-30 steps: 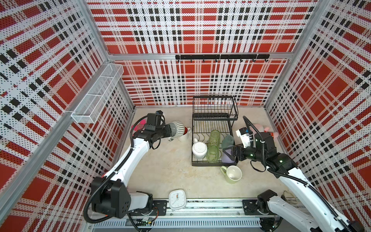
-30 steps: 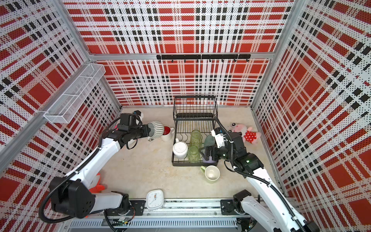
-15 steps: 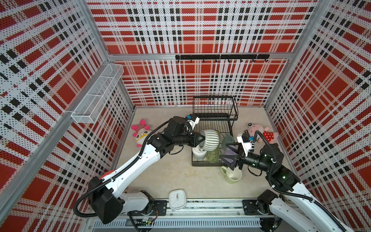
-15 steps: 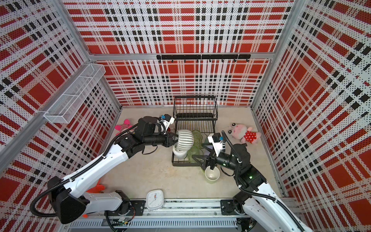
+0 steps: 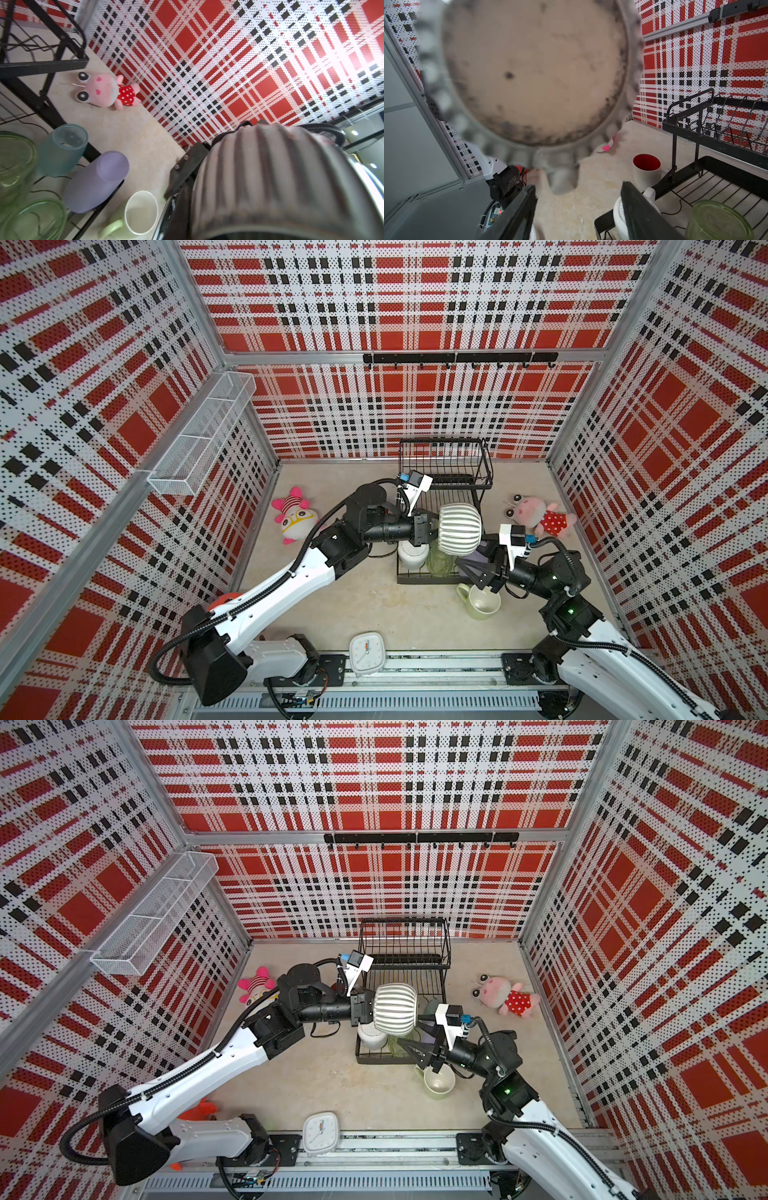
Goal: Load cups into a dish rack
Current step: Place the cup upside down at the dish rack.
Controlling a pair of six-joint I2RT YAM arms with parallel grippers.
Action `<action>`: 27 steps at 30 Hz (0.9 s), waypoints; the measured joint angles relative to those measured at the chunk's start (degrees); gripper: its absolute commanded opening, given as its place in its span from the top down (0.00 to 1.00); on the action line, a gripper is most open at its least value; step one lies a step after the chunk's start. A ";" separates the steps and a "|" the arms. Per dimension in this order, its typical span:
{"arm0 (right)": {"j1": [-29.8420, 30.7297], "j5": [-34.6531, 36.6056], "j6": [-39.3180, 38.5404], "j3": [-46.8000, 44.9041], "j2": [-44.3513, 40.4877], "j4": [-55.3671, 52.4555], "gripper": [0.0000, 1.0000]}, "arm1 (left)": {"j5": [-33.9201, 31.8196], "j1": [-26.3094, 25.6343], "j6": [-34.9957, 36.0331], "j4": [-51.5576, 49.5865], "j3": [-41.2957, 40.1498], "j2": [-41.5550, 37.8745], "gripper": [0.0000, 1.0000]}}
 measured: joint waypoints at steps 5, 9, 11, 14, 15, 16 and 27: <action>0.00 -1.95 2.45 0.09 2.47 6.12 0.43 | -0.02 -0.39 -3.08 3.78 -0.44 -0.37 1.00; 0.35 -2.54 3.54 0.11 3.13 10.97 0.51 | -0.09 -1.22 -4.50 5.90 -0.70 -0.68 1.00; 0.74 -2.58 3.82 0.11 3.10 13.55 0.53 | -0.33 -1.64 -4.94 6.43 -0.87 -0.68 1.00; 1.14 -2.51 3.48 0.11 3.06 14.80 0.58 | -0.70 -1.90 -5.09 6.54 -1.03 -0.66 1.00; 1.18 -2.56 3.32 0.15 3.10 14.64 0.59 | -0.76 -1.95 -5.09 6.51 -1.03 -0.66 1.00; 1.22 -2.56 3.19 0.26 3.21 14.40 0.60 | -0.90 -1.97 -5.09 6.56 -1.07 -0.66 1.00; 3.17 -4.22 1.95 3.37 6.84 12.26 0.68 | -1.55 -3.52 -5.92 7.08 -1.42 0.07 1.00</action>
